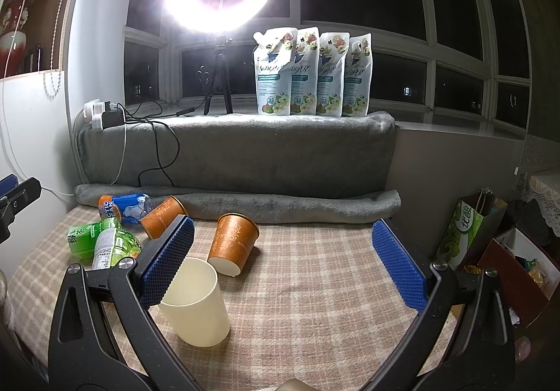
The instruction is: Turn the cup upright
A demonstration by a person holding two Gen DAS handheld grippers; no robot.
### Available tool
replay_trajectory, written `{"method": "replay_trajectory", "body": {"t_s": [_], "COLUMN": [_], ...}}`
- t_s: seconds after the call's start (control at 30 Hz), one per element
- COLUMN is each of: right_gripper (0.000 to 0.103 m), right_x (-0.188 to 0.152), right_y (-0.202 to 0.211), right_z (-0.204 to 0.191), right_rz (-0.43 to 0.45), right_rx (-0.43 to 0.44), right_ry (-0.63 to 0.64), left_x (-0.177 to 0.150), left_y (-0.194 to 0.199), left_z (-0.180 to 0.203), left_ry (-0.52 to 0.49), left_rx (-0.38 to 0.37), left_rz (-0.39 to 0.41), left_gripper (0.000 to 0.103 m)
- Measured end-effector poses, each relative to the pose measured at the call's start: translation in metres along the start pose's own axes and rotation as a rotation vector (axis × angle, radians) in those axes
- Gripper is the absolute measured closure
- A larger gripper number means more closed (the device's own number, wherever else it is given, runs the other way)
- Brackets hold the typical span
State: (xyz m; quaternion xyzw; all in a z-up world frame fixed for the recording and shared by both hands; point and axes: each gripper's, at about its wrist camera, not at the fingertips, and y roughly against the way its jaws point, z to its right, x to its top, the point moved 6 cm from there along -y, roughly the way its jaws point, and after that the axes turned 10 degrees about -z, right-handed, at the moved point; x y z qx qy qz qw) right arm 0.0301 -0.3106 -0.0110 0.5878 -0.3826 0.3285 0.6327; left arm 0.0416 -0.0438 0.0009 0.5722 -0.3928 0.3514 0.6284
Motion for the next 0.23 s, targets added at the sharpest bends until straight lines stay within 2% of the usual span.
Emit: {"method": "replay_trajectory", "body": {"t_s": [0.23], "right_gripper": [0.0], "right_x": [-0.0012], "right_y": [-0.0001], "right_z": [-0.0008], "right_rz": [-0.002], "right_rx": [0.002], "right_ry": [0.001], "left_x": [0.001], "left_y": [-0.0004], "left_z": [-0.002], "left_ry": [0.003], "left_rx": [0.001], "left_rz": [0.002], "left_gripper": [0.019]}}
